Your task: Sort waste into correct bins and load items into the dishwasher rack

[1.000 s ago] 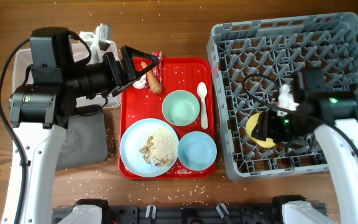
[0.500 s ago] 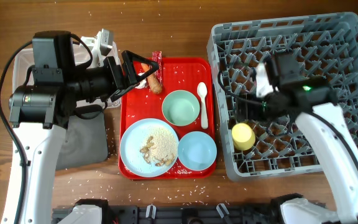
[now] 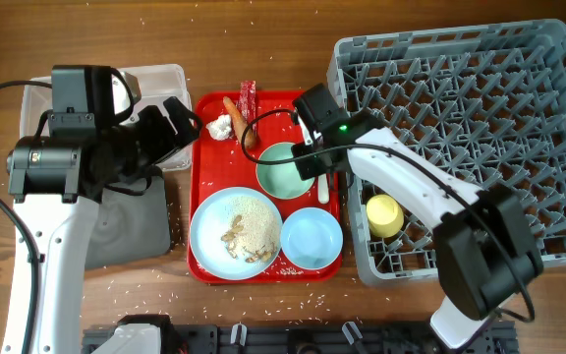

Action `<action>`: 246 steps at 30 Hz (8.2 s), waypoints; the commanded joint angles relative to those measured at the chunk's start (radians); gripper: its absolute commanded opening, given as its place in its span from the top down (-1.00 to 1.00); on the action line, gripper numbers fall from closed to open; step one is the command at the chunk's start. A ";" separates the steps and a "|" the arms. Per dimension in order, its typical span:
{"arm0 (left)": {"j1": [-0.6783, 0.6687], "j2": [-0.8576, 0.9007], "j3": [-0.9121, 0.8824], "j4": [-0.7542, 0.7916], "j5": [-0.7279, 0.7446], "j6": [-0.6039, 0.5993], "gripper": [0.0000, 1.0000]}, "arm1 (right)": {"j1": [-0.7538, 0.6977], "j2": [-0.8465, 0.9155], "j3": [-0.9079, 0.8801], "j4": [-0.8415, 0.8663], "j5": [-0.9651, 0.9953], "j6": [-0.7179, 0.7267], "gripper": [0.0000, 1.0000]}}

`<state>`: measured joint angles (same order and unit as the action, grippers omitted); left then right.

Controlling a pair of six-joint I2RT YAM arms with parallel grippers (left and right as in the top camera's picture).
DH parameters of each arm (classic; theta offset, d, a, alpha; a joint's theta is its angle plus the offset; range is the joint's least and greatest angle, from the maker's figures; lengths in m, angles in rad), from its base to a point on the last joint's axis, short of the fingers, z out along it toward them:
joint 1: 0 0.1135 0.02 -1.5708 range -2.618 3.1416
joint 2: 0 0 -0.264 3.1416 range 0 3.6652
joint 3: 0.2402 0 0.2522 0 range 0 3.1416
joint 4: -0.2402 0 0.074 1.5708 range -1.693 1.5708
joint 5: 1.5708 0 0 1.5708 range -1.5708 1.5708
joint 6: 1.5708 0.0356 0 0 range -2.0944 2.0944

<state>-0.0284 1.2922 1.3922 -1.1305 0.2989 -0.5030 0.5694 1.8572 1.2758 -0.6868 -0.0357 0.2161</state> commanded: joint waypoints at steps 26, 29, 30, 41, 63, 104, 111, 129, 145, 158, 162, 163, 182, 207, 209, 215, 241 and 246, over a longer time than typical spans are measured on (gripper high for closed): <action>0.005 -0.001 0.003 -0.004 -0.065 -0.002 -0.99 | -0.533 -0.359 0.072 -0.002 1.086 0.079 0.91; 0.005 -0.001 0.003 -0.004 -0.065 -0.002 -1.00 | -0.582 -0.209 0.072 0.045 1.125 0.071 0.91; 0.005 -0.001 0.003 -0.004 -0.065 -0.002 -1.00 | -0.591 -0.155 0.072 0.071 1.178 0.064 0.91; 0.018 0.003 0.003 -0.004 -0.065 -0.002 -1.00 | -0.359 0.010 0.072 -0.017 1.117 -0.018 -0.31; 0.018 0.003 0.003 -0.004 -0.065 -0.002 -1.00 | 0.004 -0.224 -0.010 -0.262 0.005 -0.190 0.01; 0.018 0.003 0.003 -0.004 -0.065 -0.002 -1.00 | 0.116 -0.185 -0.172 -0.060 0.066 -0.232 0.91; 0.018 0.003 0.003 -0.004 -0.065 -0.002 -1.00 | 0.022 -0.423 -0.011 -0.166 0.575 -0.080 0.92; 0.018 0.003 0.003 -0.004 -0.065 -0.002 -0.99 | -0.816 -0.053 -0.013 0.231 1.207 -0.035 0.91; 0.018 0.003 0.003 -0.004 -0.065 -0.002 -1.00 | -0.528 0.016 -0.014 0.080 1.234 -0.031 0.30; 0.018 0.003 0.003 -0.004 -0.065 -0.002 -1.00 | -0.068 -0.293 -0.013 0.014 0.172 -0.213 -0.18; 0.018 0.003 0.003 -0.004 -0.065 -0.002 -1.00 | 0.032 -0.178 -0.025 -0.037 -0.032 -0.186 -0.19; 0.018 0.003 0.003 -0.004 -0.065 -0.002 -1.00 | 0.045 -0.134 -0.025 -0.021 -0.025 -0.182 -0.18; 0.018 0.003 0.003 -0.004 -0.065 -0.002 -1.00 | 0.031 0.083 0.035 -0.023 0.088 -0.034 0.91; 0.018 0.003 0.003 -0.004 -0.065 -0.002 -1.00 | -0.196 -0.592 0.113 -0.195 -0.086 0.014 -1.00; 0.018 0.003 0.003 -0.004 -0.065 -0.002 -1.00 | -0.196 -0.737 0.113 -0.205 -0.096 0.059 -1.00; 0.018 0.003 0.003 -0.004 -0.065 -0.002 -1.00 | -0.196 -1.032 0.110 -0.391 0.121 -0.111 -1.00; 0.018 0.003 0.003 -0.004 -0.065 -0.002 -1.00 | -0.292 -1.853 -1.271 0.710 0.186 0.053 -1.00; 0.018 0.003 0.003 -0.004 -0.065 -0.002 -1.00 | -0.292 -1.852 -1.271 0.710 0.186 0.053 -0.99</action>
<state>-0.0174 1.2930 1.3922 -1.1370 0.2398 -0.5030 0.2821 0.0174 0.0063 0.0200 0.1406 0.2535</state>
